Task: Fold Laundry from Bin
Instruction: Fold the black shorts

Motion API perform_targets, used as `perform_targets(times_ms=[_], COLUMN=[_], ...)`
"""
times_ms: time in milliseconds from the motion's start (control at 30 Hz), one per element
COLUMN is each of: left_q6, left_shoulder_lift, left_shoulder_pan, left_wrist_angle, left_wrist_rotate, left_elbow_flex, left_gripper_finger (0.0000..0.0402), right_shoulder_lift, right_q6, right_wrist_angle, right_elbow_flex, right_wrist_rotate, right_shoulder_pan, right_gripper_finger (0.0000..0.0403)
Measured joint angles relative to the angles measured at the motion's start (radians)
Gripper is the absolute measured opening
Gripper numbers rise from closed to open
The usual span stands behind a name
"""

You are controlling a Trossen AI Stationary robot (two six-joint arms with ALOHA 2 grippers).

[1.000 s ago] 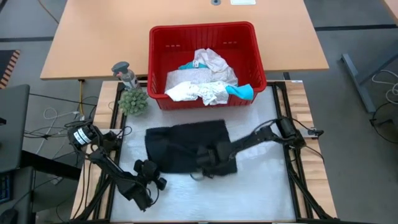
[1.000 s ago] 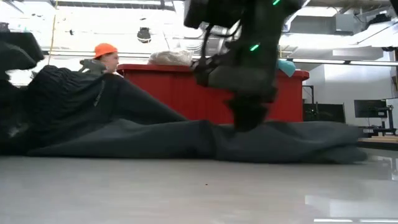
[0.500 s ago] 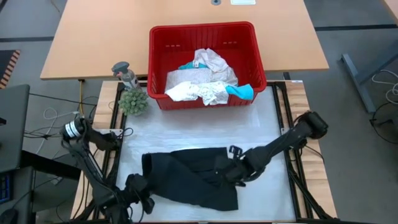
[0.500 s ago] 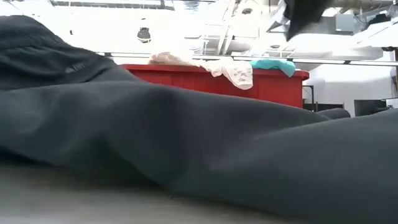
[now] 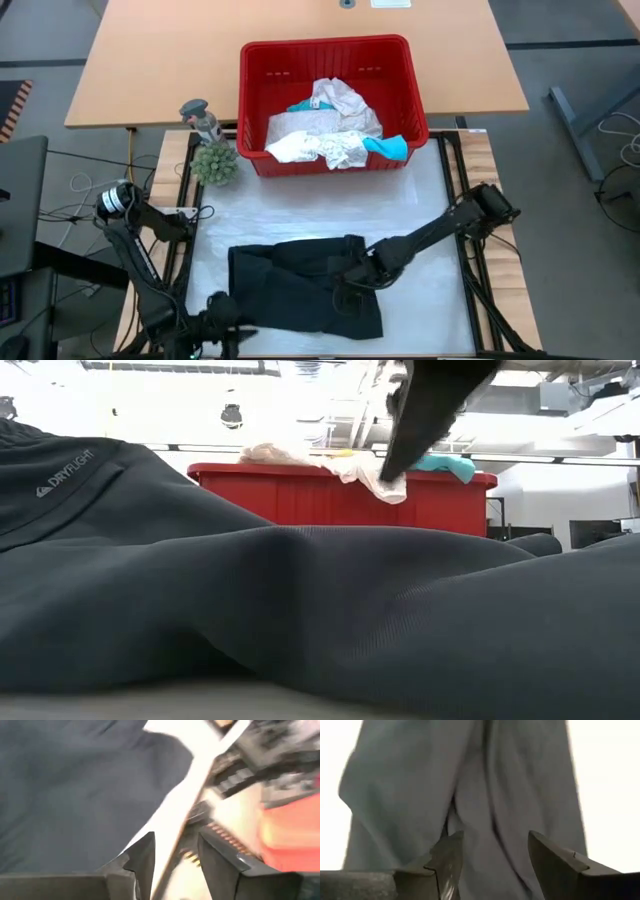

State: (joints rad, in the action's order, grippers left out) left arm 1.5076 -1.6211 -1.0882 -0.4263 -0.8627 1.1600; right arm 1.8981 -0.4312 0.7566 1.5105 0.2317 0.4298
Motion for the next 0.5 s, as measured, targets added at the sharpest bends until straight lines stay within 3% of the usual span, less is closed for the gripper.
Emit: perform_targets(times_ms=[100, 200, 333, 500], left_q6=[-0.117, -0.134, -0.118, -0.005], left_shoulder_lift=[-0.020, -0.062, -0.142, -0.237], left_shoulder_pan=[0.034, 0.062, 0.085, 0.101], left_wrist_angle=[0.056, 0.051, -0.009, -0.116], left_wrist_rotate=[-0.002, 0.007, 0.054, 0.064], left_elbow_flex=[0.000, -0.003, -0.003, -0.003], left_gripper_finger=[0.0141, 0.0141, 0.0141, 0.0142], right_shoulder_lift=[0.065, 0.111, 0.122, 0.111], right_q6=[0.043, 0.051, 0.067, 0.089], right_wrist_angle=[-0.031, -0.055, -0.057, -0.056], right_elbow_flex=[0.000, 0.000, 0.000, 0.000], right_wrist_rotate=[-0.073, -0.104, -0.104, -0.107], right_shoulder_pan=[-0.021, -0.037, -0.048, -0.070], right_gripper_finger=[0.0244, 0.0235, 0.0212, 0.0153])
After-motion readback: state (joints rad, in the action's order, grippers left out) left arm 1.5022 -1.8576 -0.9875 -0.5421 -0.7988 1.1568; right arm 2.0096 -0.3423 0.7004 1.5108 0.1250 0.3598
